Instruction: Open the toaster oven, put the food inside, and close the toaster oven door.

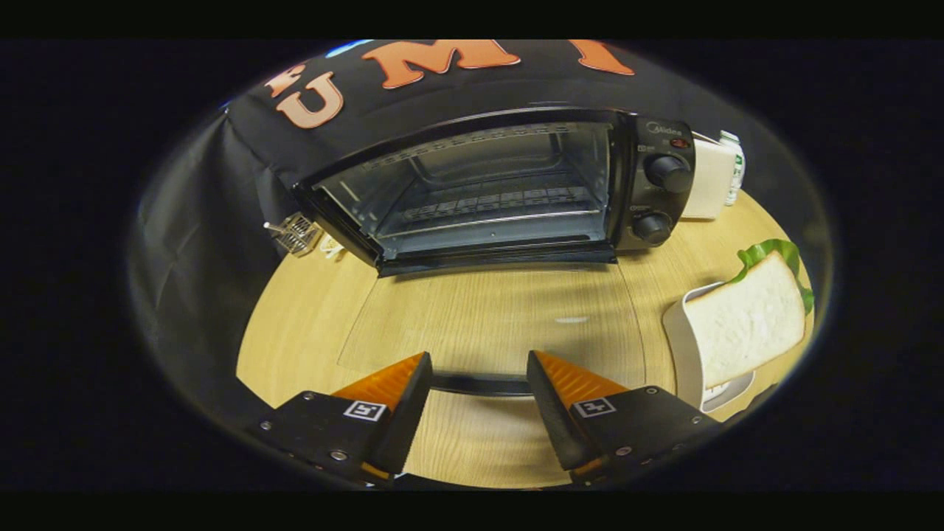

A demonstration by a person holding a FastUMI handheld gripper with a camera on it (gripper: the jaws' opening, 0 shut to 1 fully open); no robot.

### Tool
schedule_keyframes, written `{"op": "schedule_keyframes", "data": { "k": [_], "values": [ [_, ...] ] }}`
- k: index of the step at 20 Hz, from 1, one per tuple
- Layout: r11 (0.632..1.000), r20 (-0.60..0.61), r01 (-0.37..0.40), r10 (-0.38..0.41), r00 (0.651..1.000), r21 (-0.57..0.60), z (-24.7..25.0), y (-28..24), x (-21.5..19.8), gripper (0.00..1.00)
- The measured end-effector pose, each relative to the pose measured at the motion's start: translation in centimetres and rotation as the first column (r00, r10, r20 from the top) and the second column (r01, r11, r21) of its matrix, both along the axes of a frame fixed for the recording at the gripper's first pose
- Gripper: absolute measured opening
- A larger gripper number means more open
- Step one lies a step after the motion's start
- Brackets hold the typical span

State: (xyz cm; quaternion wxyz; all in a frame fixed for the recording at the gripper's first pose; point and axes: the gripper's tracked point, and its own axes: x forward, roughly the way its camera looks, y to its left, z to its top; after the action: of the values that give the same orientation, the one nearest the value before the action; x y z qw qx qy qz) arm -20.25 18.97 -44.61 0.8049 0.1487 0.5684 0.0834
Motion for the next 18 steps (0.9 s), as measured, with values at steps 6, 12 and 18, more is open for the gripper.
{"op": "schedule_keyframes", "data": {
  "k": [6,12,18],
  "values": [
    [0.998,0.092,0.039,-0.034,0.995,-0.056,5.5,-9.5,1.2,0.77],
    [0.984,0.139,0.056,-0.032,0.990,-0.172,8.4,-17.9,2.4,0.80],
    [0.962,0.101,0.041,-0.014,0.995,-0.271,7.0,-23.8,2.5,0.85]
  ]
}}
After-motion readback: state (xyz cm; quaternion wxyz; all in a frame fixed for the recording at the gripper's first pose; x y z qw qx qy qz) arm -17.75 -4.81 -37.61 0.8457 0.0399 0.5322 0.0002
